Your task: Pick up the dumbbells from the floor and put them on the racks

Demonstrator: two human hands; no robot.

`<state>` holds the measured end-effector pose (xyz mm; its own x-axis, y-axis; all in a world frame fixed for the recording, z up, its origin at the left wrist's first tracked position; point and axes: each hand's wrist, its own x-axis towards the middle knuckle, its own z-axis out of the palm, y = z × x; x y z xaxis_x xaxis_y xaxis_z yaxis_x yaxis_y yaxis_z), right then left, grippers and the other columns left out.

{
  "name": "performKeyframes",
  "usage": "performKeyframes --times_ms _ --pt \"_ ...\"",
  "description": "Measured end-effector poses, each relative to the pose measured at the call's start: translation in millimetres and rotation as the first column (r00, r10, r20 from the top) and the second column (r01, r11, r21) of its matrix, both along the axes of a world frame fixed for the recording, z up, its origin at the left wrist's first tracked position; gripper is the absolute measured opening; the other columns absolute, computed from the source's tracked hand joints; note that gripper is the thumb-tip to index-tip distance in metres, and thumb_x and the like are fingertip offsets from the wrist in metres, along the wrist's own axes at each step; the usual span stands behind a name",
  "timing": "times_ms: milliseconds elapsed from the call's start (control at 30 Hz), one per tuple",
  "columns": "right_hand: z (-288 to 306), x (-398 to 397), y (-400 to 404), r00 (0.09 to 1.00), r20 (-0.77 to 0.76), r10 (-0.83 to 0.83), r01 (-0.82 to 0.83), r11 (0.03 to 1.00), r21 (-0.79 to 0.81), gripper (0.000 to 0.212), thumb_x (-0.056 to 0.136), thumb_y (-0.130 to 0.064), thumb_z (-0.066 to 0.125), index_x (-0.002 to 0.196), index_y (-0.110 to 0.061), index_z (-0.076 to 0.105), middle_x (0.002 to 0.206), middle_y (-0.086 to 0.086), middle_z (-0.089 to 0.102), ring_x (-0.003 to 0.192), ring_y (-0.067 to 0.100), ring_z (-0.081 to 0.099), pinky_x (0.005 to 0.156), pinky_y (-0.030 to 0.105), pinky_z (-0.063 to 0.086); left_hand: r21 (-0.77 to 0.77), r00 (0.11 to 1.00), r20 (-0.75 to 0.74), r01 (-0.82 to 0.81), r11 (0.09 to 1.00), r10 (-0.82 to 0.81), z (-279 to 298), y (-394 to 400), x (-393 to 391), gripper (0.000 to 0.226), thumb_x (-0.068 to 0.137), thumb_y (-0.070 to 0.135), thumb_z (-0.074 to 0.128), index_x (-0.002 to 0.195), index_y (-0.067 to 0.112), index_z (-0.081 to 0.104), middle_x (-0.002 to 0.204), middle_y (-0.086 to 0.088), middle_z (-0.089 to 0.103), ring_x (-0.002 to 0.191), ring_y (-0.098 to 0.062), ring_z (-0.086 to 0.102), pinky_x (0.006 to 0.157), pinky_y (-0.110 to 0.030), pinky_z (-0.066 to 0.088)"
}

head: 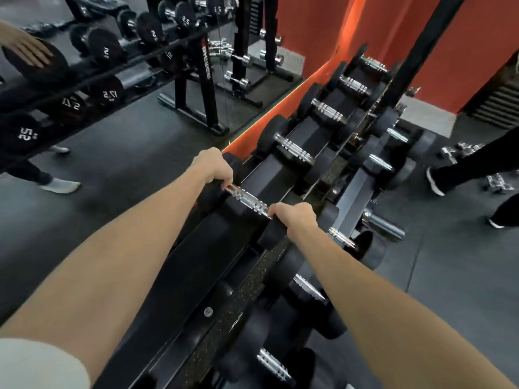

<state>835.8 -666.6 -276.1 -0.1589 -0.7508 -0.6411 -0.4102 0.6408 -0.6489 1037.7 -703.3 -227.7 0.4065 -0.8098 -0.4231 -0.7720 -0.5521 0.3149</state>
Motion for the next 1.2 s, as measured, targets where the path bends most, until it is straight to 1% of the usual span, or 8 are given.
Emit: performKeyframes --times_ms 133,267,400,467,567,800,1000,1200 --pt "1.7 -2.3 -3.0 0.999 0.038 0.032 -0.031 0.999 -0.018 0.03 0.064 -0.02 0.08 0.086 -0.006 0.065 0.094 0.012 0.07 0.082 0.029 0.071 0.073 0.041 0.063 0.045 0.997 0.038 0.062 0.997 -0.064 8.8 6.5 -5.5 0.049 0.058 0.008 0.083 0.094 0.007 0.051 0.113 -0.017 0.06 0.09 -0.035 0.061 0.068 -0.039 0.054" --pt "7.1 -11.0 -3.9 0.986 0.014 0.164 -0.164 0.986 -0.023 0.029 0.074 -0.03 0.076 0.087 -0.008 0.065 0.1 0.013 0.075 0.088 0.032 0.074 0.081 0.045 0.063 0.017 0.986 0.139 0.091 0.996 -0.093 10.8 14.4 -15.2 0.07 0.066 0.013 0.082 0.126 0.008 0.046 0.125 -0.015 0.056 0.113 -0.037 0.058 0.073 -0.04 0.044" --pt "15.7 -33.2 1.2 0.961 -0.112 0.252 -0.269 0.945 -0.185 0.07 0.083 -0.05 0.068 0.137 -0.008 0.051 0.112 0.008 0.071 0.104 0.029 0.068 0.092 0.045 0.057 -0.106 0.965 0.24 0.135 0.985 -0.106 11.3 19.8 -32.7 0.076 0.071 0.023 0.075 0.14 0.012 0.044 0.139 -0.016 0.049 0.132 -0.038 0.042 0.108 -0.047 0.037" --pt "23.1 -52.6 3.2 0.967 -0.09 0.238 -0.254 0.922 -0.292 0.069 0.088 -0.048 0.067 0.146 -0.015 0.048 0.119 0.003 0.069 0.104 0.021 0.065 0.089 0.036 0.053 -0.193 0.983 0.149 0.137 0.972 -0.109 12.8 21.2 -46.2 0.076 0.073 0.029 0.075 0.142 0.015 0.046 0.138 -0.015 0.051 0.129 -0.037 0.045 0.107 -0.047 0.039" --pt "34.9 -98.3 7.2 0.989 0.009 0.148 -0.133 0.913 -0.385 0.053 0.092 -0.043 0.067 0.139 -0.022 0.057 0.123 -0.005 0.067 0.105 0.015 0.063 0.087 0.03 0.048 -0.304 0.984 -0.077 0.128 0.944 -0.158 17.6 21.0 -83.3 0.074 0.077 0.036 0.074 0.144 0.018 0.048 0.138 -0.013 0.055 0.126 -0.033 0.051 0.102 -0.045 0.045" --pt "57.8 -242.9 54.7 0.984 0.11 -0.142 0.176 0.878 -0.445 0.047 0.092 -0.028 0.069 0.137 -0.018 0.059 0.105 -0.009 0.068 0.08 0.007 0.065 0.063 0.016 0.05 -0.358 0.869 -0.189 0.374 0.856 -0.458 40.6 36.3 -250.1 0.074 0.083 0.042 0.072 0.148 0.021 0.044 0.144 -0.013 0.052 0.129 -0.028 0.051 0.098 -0.037 0.044" --pt "71.2 -389.2 140.5 0.93 0.142 -0.34 0.365 0.795 -0.484 0.048 0.09 -0.026 0.069 0.137 -0.016 0.06 0.114 -0.002 0.07 0.11 0.022 0.068 0.1 0.043 0.053 -0.369 0.758 -0.234 0.509 0.777 -0.608 48.4 89.0 -407.6 0.07 0.079 0.044 0.075 0.142 0.024 0.052 0.141 -0.007 0.056 0.125 -0.024 0.054 0.091 -0.03 0.042" --pt "57.0 -525.3 259.6 0.824 0.215 -0.524 0.56 0.694 -0.452 0.049 0.083 -0.031 0.069 0.131 -0.021 0.061 0.112 -0.005 0.07 0.108 0.021 0.068 0.099 0.045 0.055 -0.36 0.648 -0.351 0.573 0.736 -0.676 39.2 176.6 -549.7 0.057 0.08 0.04 0.074 0.134 0.027 0.059 0.133 -0.002 0.061 0.109 -0.016 0.057 0.085 -0.028 0.043"
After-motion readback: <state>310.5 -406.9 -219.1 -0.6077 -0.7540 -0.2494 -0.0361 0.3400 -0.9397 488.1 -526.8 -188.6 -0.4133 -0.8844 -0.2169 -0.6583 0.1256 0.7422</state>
